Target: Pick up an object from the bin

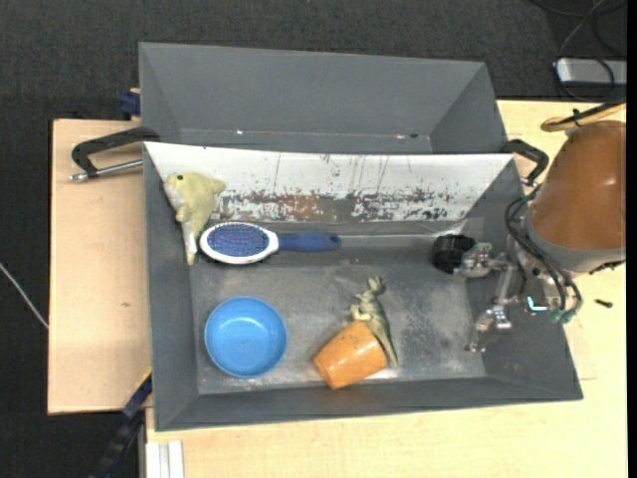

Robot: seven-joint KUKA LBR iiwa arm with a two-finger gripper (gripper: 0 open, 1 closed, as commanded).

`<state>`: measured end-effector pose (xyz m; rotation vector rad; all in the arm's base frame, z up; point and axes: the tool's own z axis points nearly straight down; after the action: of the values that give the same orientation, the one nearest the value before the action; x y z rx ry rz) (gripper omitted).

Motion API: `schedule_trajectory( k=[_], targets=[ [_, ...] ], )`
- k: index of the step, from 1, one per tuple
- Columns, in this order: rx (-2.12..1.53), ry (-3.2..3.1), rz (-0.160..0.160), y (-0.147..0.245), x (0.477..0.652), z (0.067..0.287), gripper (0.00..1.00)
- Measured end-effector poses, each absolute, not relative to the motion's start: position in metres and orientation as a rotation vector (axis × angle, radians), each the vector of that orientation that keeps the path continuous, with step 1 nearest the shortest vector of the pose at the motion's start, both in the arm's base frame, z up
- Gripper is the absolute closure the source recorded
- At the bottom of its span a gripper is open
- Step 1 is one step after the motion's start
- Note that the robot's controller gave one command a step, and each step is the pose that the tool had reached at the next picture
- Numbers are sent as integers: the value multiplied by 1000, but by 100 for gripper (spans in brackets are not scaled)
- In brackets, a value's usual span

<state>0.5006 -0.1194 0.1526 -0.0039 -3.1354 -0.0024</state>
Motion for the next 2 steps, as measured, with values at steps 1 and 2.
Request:
schedule_trajectory(
  k=[1,2],
  targets=[
    [-85,-3141,-9,-34,540,110,0],
    [-97,-3143,-1,-41,539,112,100]
  ],
)
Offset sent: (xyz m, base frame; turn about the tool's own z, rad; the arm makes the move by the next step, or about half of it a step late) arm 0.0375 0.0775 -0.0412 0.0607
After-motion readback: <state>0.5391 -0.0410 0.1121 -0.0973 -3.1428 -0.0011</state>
